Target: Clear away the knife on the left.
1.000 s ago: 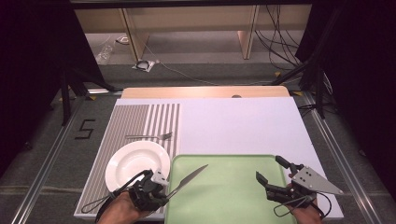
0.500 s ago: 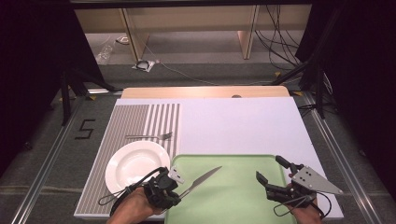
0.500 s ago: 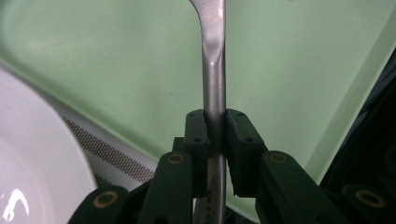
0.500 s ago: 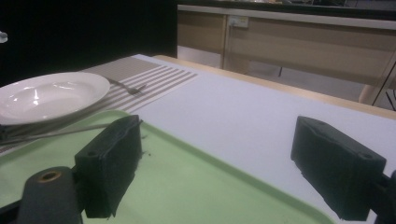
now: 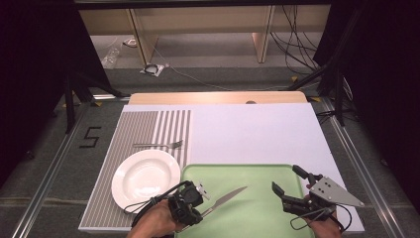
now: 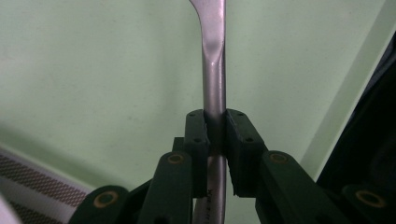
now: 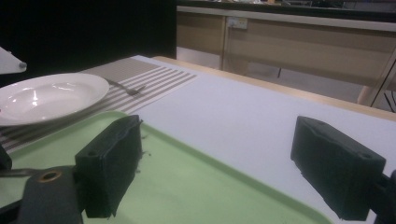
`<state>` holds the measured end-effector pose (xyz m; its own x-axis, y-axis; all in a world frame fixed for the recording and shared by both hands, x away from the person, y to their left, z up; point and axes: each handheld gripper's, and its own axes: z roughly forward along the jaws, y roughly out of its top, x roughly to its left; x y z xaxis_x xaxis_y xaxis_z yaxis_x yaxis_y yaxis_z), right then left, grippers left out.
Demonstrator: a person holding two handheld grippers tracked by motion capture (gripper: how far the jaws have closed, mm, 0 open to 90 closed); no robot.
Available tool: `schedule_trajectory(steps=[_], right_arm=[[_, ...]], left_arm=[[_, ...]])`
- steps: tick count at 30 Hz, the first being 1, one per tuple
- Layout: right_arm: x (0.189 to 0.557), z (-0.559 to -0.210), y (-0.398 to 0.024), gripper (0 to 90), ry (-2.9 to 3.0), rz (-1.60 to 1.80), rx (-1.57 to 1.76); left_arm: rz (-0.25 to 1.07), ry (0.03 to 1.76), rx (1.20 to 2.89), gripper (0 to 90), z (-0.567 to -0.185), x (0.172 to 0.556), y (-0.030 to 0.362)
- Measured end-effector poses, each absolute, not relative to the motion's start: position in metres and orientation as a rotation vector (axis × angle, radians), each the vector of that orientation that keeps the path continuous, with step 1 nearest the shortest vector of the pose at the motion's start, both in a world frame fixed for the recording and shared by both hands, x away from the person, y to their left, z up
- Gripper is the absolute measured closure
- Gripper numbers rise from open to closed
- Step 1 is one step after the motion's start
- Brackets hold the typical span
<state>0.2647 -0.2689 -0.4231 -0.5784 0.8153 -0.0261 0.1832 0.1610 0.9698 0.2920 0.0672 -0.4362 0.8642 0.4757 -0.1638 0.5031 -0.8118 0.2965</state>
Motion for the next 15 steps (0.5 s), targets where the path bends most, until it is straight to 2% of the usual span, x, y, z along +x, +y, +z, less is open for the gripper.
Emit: schedule_trajectory(steps=[15], right_arm=[[0.264,-0.423,-0.269,17.2,1.878,1.448,0.942]], left_arm=[[-0.176,0.677,2.799,79.2,-0.451,0.278,0.048]])
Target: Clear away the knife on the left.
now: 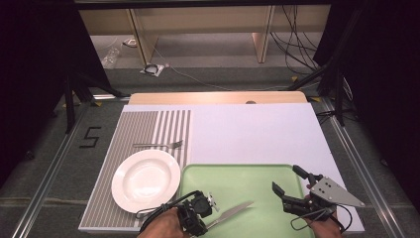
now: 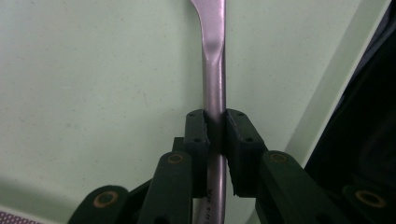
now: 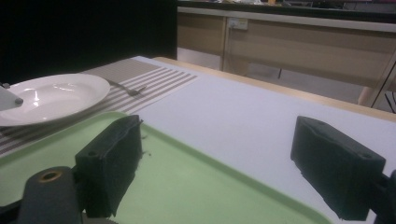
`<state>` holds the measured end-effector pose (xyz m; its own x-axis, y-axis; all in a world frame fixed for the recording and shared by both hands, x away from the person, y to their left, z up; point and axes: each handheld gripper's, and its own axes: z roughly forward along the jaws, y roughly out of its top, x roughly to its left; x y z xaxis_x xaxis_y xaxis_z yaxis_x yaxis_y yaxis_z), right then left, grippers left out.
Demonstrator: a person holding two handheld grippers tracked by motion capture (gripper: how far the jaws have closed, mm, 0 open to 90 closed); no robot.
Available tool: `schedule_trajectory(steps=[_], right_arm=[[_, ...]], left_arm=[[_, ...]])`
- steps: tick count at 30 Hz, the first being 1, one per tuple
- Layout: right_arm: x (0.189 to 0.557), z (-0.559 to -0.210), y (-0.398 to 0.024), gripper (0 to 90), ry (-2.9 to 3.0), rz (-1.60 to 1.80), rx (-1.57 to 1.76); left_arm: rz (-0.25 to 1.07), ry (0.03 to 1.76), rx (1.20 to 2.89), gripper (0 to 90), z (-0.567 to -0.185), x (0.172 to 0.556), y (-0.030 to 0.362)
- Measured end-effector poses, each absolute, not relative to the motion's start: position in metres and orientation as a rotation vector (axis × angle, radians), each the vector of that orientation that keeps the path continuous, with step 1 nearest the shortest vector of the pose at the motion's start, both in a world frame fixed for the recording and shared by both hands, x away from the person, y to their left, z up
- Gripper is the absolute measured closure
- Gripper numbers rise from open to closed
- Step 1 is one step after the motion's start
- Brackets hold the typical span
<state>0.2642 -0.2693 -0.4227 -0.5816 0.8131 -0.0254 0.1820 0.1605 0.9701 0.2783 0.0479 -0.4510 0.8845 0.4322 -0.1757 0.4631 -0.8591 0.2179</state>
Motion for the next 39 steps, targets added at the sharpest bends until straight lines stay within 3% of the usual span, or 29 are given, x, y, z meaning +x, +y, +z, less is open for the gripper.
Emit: schedule_trajectory(steps=[11,17,21,25,32,39], right_arm=[[0.264,-0.423,-0.269,17.2,1.880,1.451,0.940],[0.264,-0.423,-0.269,17.3,1.880,1.454,0.938],[0.264,-0.423,-0.269,17.3,1.880,1.453,0.939],[0.264,-0.423,-0.269,17.4,1.880,1.452,0.939],[0.264,-0.423,-0.269,17.4,1.880,1.452,0.941],[0.264,-0.423,-0.269,17.5,1.882,1.451,0.944]], left_arm=[[-0.169,0.646,2.842,77.2,-0.456,0.274,0.044],[-0.098,0.613,2.724,38.2,-0.443,0.273,0.040],[-0.036,0.585,2.635,32.3,-0.440,0.273,0.038],[-0.006,0.493,2.535,44.4,-0.441,0.269,0.035],[0.021,0.424,2.540,68.6,-0.448,0.264,0.030],[0.035,0.394,2.570,84.5,-0.455,0.260,0.025]])
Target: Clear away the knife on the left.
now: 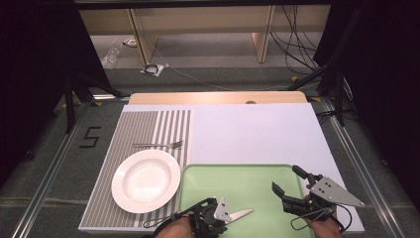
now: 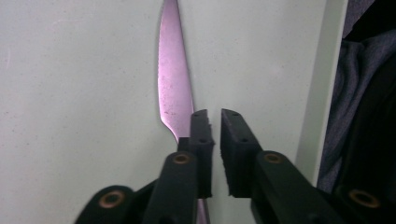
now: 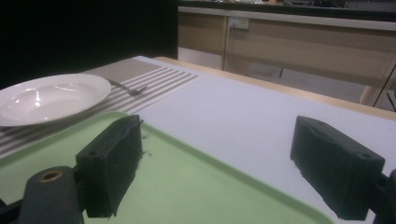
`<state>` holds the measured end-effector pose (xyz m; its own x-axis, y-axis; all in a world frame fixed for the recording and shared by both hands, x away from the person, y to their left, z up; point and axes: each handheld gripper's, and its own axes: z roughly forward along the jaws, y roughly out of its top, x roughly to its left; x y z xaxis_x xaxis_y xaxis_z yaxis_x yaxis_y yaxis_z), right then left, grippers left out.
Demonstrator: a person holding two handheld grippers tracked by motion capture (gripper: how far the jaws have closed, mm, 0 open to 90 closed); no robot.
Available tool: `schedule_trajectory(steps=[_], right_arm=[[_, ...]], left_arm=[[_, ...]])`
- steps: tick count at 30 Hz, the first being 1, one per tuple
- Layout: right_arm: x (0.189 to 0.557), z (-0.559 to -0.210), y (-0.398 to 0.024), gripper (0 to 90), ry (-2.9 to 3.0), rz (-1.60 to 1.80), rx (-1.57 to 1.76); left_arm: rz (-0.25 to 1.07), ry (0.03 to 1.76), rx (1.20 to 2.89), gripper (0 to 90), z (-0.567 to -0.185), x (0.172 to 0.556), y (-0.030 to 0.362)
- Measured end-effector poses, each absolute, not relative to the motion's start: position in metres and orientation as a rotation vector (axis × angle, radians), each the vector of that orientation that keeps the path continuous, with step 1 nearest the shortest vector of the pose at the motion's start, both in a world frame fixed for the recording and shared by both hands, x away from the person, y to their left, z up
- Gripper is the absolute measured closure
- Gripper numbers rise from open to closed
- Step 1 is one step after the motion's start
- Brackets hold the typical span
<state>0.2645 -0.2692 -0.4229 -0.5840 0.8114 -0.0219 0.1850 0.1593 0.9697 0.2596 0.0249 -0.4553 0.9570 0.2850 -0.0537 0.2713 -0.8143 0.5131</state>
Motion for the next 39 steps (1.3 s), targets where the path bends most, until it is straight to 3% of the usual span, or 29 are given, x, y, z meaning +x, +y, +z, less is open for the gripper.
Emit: schedule_trajectory(steps=[5,39], right_arm=[[0.264,-0.423,-0.269,17.5,1.882,1.452,0.943],[0.264,-0.423,-0.269,17.6,1.880,1.452,0.937]], left_arm=[[0.028,0.394,2.570,89.2,-0.459,0.259,0.023],[0.089,0.467,2.580,89.4,-0.468,0.273,0.034]])
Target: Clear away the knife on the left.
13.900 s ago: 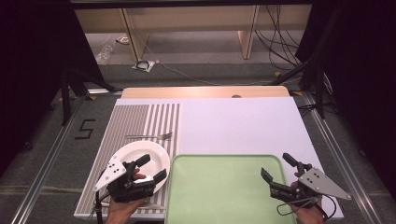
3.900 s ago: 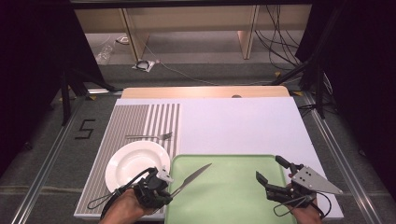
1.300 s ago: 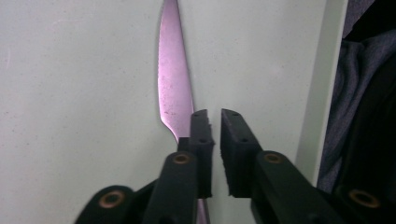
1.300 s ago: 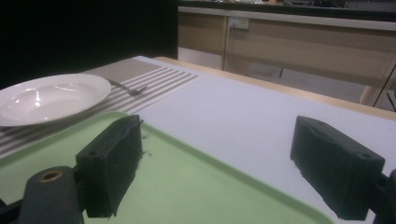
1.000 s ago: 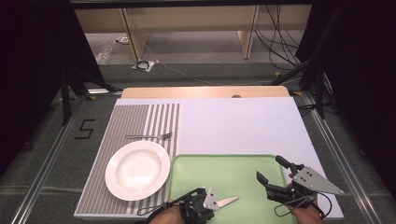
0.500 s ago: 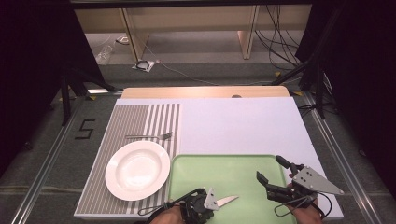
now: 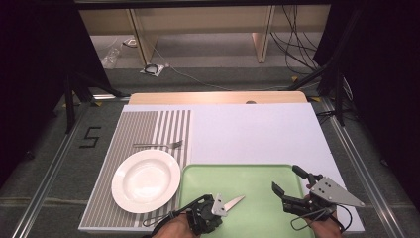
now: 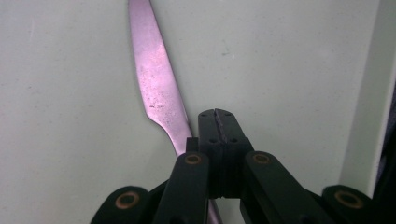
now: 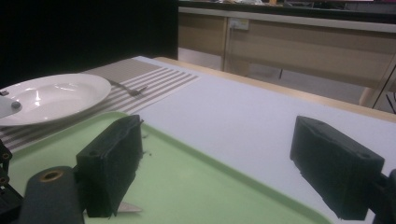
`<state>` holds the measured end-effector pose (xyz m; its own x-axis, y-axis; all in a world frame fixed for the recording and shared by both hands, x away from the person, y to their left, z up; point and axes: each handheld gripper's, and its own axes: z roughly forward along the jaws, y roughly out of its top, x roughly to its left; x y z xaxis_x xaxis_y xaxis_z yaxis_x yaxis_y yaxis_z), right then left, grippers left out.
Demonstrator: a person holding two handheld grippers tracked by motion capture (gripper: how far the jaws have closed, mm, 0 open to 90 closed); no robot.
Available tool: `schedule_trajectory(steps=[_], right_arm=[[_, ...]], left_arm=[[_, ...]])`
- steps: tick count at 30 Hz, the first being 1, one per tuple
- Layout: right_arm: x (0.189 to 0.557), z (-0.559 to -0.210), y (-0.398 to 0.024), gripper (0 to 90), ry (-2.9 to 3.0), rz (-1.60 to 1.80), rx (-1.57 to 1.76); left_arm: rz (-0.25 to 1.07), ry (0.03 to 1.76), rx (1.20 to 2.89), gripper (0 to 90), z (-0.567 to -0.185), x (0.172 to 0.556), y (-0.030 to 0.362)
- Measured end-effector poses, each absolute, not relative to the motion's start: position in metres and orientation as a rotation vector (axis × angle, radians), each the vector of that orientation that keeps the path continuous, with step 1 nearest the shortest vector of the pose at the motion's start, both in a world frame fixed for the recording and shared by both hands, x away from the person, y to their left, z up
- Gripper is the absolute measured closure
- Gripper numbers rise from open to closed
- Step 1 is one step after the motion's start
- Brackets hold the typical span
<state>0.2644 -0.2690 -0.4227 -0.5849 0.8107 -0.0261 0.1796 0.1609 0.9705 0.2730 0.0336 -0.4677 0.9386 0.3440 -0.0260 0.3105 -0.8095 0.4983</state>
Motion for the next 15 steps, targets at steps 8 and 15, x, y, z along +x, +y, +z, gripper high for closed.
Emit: schedule_trajectory(steps=[8,15], right_arm=[[0.2646,-0.4228,-0.2688,17.6,1.880,1.453,0.936],[0.2645,-0.4228,-0.2689,17.6,1.880,1.454,0.937]], left_arm=[[0.097,0.502,2.582,89.4,-0.4672,0.2778,0.0388],[0.111,0.551,2.574,89.4,-0.4672,0.2816,0.0431]])
